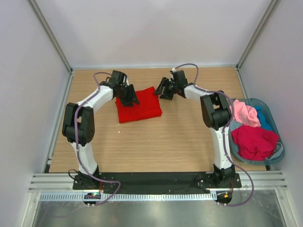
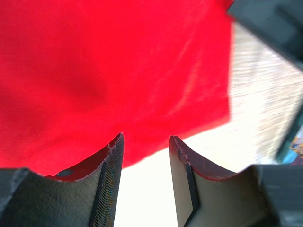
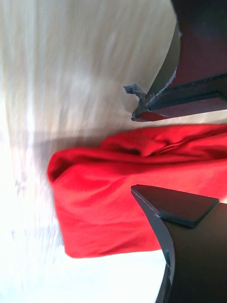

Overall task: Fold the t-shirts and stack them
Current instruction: Fold the tshirt

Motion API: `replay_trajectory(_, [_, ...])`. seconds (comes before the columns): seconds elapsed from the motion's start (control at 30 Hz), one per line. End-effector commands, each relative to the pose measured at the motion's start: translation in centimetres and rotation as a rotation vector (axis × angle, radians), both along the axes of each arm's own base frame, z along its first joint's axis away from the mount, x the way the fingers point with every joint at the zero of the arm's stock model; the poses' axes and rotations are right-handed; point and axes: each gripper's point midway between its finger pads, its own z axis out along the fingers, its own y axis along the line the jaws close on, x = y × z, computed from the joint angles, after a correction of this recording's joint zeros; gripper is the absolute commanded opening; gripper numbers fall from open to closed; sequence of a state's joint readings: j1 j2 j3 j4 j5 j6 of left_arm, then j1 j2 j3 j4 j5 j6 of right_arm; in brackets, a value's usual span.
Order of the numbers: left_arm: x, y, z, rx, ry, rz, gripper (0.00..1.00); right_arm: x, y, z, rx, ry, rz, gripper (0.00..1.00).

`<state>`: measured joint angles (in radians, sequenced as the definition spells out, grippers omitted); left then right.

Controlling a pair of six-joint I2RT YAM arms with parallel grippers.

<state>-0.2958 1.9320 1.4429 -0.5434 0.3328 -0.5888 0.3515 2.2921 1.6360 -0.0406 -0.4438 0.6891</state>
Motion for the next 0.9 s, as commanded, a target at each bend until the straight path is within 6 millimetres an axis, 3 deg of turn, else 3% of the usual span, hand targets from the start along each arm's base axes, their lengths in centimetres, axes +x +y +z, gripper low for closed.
replay_trajectory(0.0, [0.7, 1.9, 4.5, 0.013, -0.079, 0.028, 0.45, 0.0, -1.2, 6.3, -0.029, -0.051, 0.006, 0.63])
replay_trajectory(0.1, [-0.4, 2.5, 4.4, 0.026, -0.062, 0.018, 0.45, -1.8, -0.7, 8.2, -0.002, -0.019, 0.074, 0.59])
replay_trajectory(0.13, [-0.7, 2.5, 4.4, 0.021, -0.055, 0.016, 0.45, -2.4, -0.2, 8.5, 0.019, -0.007, 0.099, 0.44])
replay_trajectory(0.23, [-2.1, 2.7, 3.8, 0.008, -0.023, 0.021, 0.43, -5.2, 2.1, 9.5, 0.084, 0.021, 0.225, 0.14])
replay_trajectory(0.33, [-2.9, 3.3, 2.7, 0.01, -0.001, 0.041, 0.41, -7.8, 4.6, 9.6, 0.17, 0.066, 0.34, 0.04])
replay_trajectory(0.4, [-3.1, 3.9, 1.8, 0.011, 0.017, 0.056, 0.41, -9.1, 6.2, 9.8, 0.252, 0.093, 0.397, 0.03])
replay_trajectory(0.5, [-3.2, 5.1, 0.1, 0.021, 0.049, 0.089, 0.4, -10.2, 7.5, 7.8, 0.346, 0.161, 0.448, 0.03])
replay_trajectory(0.57, [-3.5, 6.3, -1.3, 0.027, 0.077, 0.119, 0.4, -10.9, 7.5, 4.6, 0.365, 0.193, 0.457, 0.03])
replay_trajectory(0.67, [-4.5, 7.9, -4.1, 0.069, 0.101, 0.154, 0.39, -12.9, 6.1, -0.4, 0.364, 0.296, 0.452, 0.05])
replay_trajectory(0.77, [-5.9, 9.2, -7.1, 0.107, 0.166, 0.18, 0.39, -13.6, 4.8, -3.7, 0.346, 0.331, 0.447, 0.06])
replay_trajectory(0.87, [-5.5, 9.4, -7.7, 0.109, 0.185, 0.195, 0.38, -13.5, 4.3, -2.7, 0.34, 0.321, 0.471, 0.06])
